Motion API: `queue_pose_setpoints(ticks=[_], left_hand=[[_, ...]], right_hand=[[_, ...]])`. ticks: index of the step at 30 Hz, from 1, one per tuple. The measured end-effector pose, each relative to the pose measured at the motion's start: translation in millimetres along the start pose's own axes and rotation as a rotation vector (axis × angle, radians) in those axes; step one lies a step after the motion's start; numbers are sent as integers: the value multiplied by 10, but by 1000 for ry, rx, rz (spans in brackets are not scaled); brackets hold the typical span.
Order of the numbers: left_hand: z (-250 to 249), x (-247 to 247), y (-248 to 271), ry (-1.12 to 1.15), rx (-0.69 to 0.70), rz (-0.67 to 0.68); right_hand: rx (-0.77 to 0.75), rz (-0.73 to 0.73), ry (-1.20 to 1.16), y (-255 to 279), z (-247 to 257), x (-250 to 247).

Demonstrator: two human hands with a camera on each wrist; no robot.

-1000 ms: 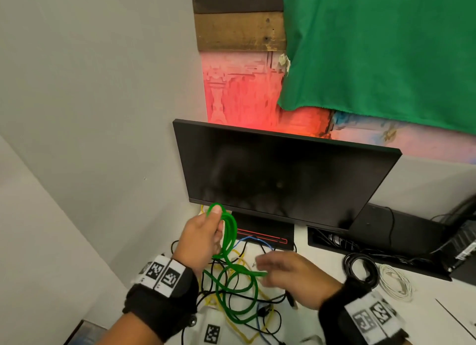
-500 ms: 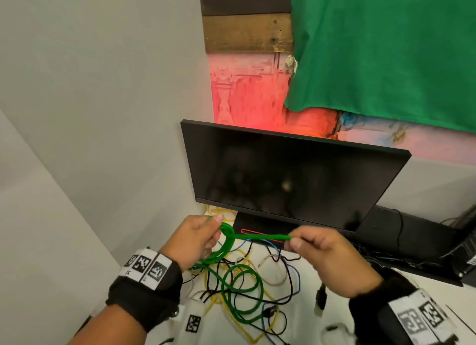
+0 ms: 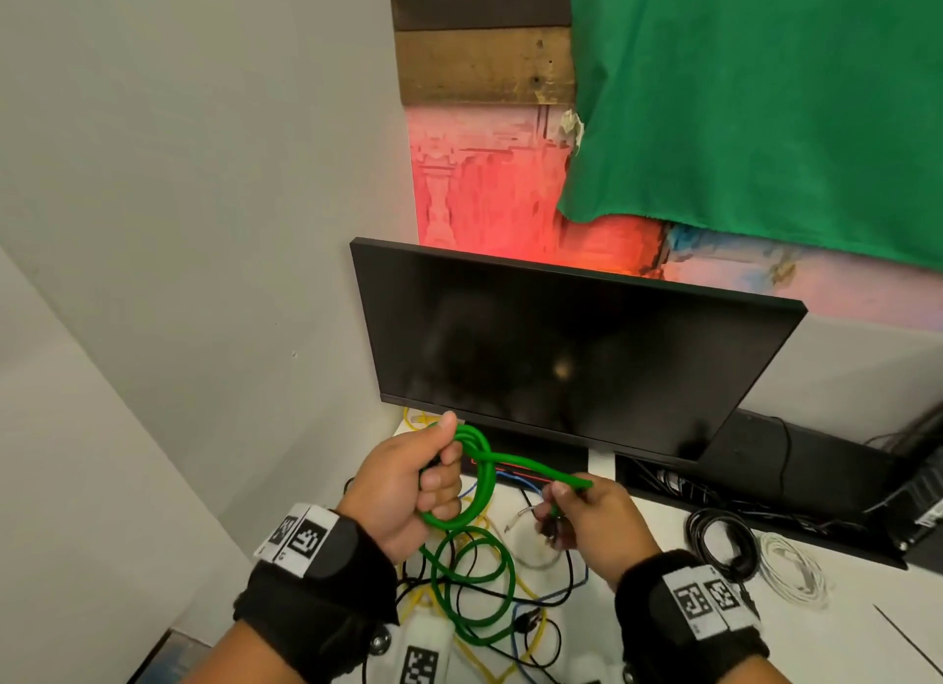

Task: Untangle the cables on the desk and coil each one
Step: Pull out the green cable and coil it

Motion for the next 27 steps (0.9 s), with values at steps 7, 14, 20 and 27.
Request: queue_pose_setpoints(ticks=[7, 14, 20, 27], left_hand=[[141, 115, -11, 17, -35, -25], [218, 129, -53, -54, -16, -28], [217, 43, -56, -228, 60, -67], [63, -77, -97, -440, 216, -177]], right_hand=[[139, 210, -736, 158, 199, 423], [40, 323, -681, 349, 454, 640], [48, 449, -510, 458, 462, 717], [129, 484, -596, 495, 393, 800]])
Point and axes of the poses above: each hand's wrist, its own y-axis away from the middle knuckle, its own x-axis out of the palm, z = x × y, the point moved 10 cm from there along -y, towards the middle knuckle, and after that the axes turned 8 degrees about x, right-handed, at the moved point
